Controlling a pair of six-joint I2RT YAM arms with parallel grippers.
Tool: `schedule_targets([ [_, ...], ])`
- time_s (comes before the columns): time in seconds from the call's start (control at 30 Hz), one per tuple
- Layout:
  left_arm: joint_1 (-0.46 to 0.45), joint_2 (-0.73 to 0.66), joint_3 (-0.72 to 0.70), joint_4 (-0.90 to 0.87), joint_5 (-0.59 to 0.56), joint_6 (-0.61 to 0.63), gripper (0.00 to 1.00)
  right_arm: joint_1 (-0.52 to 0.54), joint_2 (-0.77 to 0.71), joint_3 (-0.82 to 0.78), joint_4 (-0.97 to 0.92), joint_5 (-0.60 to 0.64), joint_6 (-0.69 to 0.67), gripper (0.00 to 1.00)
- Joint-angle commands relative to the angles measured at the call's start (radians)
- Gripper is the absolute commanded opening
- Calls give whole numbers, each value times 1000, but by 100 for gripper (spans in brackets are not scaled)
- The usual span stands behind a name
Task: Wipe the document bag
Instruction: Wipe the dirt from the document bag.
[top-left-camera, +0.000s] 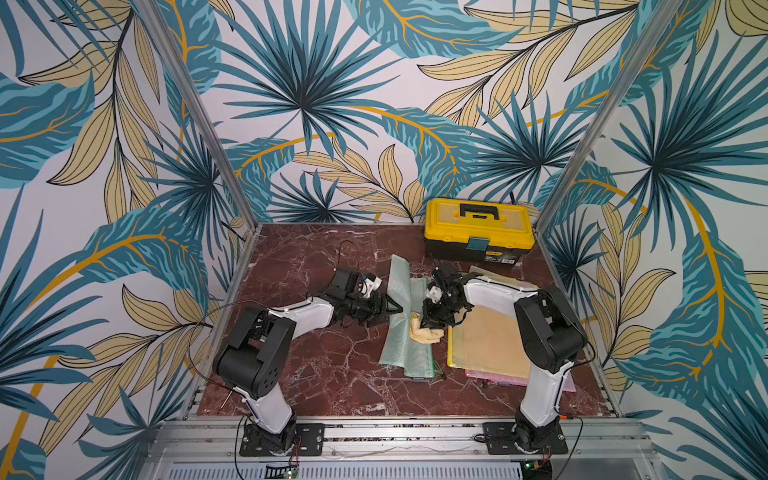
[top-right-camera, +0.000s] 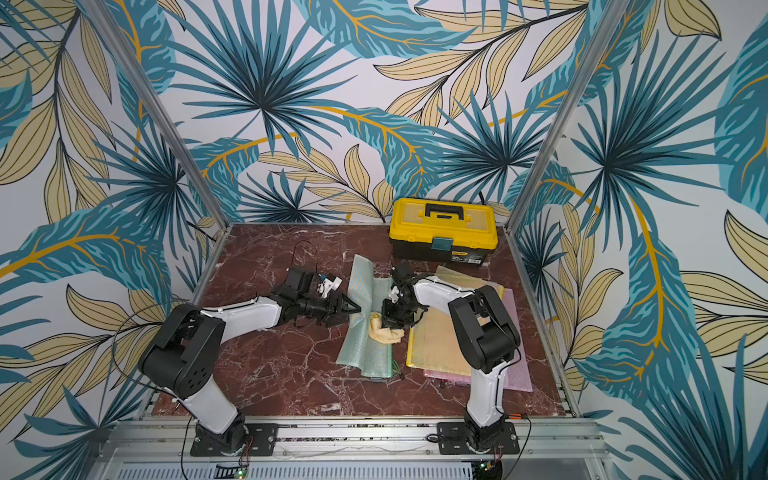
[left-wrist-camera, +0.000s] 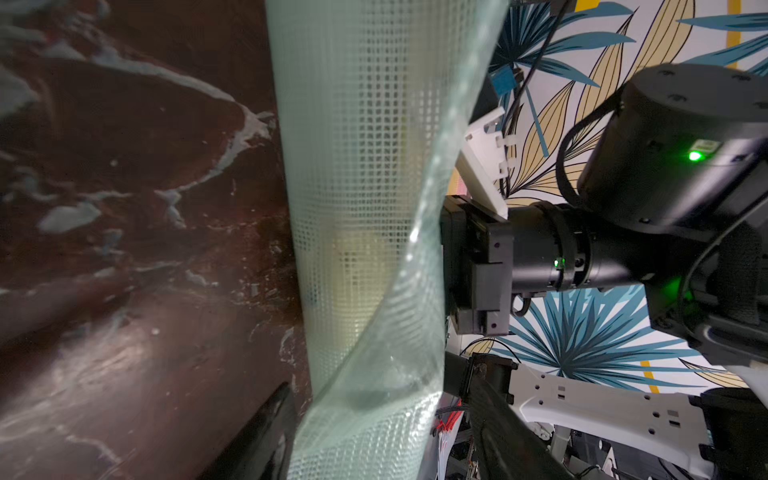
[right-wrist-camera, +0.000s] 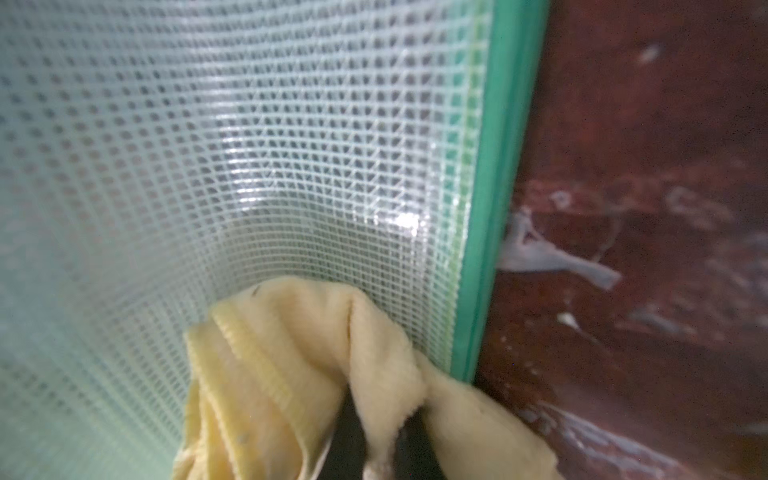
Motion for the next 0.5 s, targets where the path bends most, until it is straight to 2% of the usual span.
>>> schedule_targets([
  [0.0,4,-46,-13,17,25,8,67,20,107,-64,-57,89,-13,0],
  [0.23,7,-83,-29,17,53,19,64,20,114,-70,-56,88,-13,0],
  [0.47,11,-104,-48,14,48,12,50,20,113,-75,-58,92,-14,0],
])
